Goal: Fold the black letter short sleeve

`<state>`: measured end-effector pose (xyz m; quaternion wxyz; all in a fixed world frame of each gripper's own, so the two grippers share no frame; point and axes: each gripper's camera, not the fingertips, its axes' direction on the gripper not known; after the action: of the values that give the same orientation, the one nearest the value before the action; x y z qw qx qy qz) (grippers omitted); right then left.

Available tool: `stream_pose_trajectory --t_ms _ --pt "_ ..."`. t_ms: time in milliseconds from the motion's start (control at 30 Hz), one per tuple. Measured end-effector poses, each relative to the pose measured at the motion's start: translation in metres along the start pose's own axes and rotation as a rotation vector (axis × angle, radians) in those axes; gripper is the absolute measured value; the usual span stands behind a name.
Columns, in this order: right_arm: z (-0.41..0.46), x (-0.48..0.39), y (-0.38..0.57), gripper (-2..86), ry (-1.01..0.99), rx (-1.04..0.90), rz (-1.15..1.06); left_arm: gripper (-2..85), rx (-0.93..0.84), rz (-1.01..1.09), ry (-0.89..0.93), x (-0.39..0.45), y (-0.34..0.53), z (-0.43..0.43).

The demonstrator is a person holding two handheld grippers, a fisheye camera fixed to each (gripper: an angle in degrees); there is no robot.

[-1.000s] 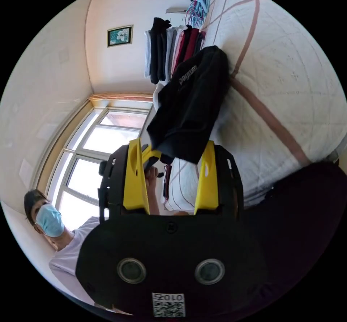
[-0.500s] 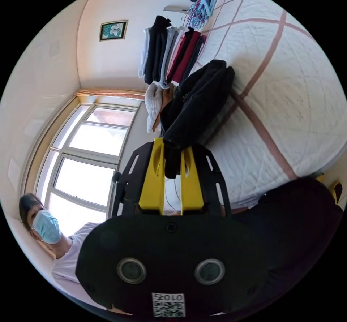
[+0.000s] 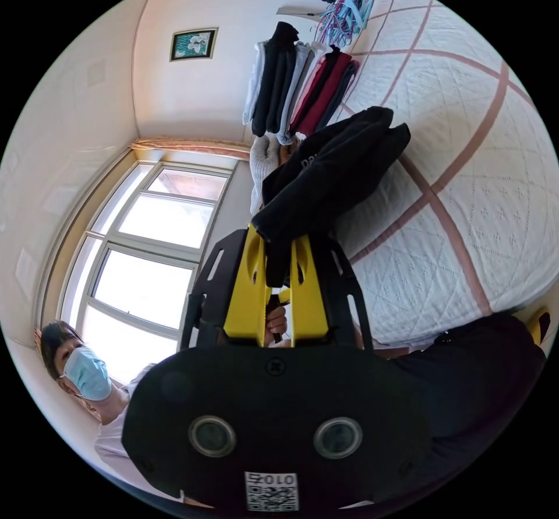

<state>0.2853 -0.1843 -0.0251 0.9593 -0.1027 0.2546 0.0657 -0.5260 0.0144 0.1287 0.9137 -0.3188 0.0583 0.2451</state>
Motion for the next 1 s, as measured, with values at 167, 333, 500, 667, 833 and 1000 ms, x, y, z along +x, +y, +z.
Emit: stream_pose_trajectory --t_ms 167,333,500,667,833,1000 --pt "-0.015 0.004 0.001 7.8 -0.021 0.015 0.016 16.1 0.002 -0.075 0.129 -0.044 0.002 0.028" --pt "-0.025 0.018 0.01 8.3 0.118 -0.032 0.043 11.7 0.015 -0.112 0.183 -0.091 0.019 0.05" --pt "-0.03 0.037 0.024 8.1 0.131 -0.048 0.082 9.2 0.003 -0.069 0.114 -0.105 0.026 0.052" --pt "-0.023 0.032 0.029 7.2 0.142 -0.056 0.047 7.8 0.009 -0.052 0.082 -0.118 0.032 0.057" --pt "-0.022 0.014 0.041 6.6 0.109 -0.044 -0.004 7.3 0.0 0.057 0.048 -0.099 0.029 0.055" --pt "-0.028 -0.051 0.046 6.5 0.081 -0.049 -0.141 7.2 -0.007 0.289 0.049 -0.019 0.017 0.035"
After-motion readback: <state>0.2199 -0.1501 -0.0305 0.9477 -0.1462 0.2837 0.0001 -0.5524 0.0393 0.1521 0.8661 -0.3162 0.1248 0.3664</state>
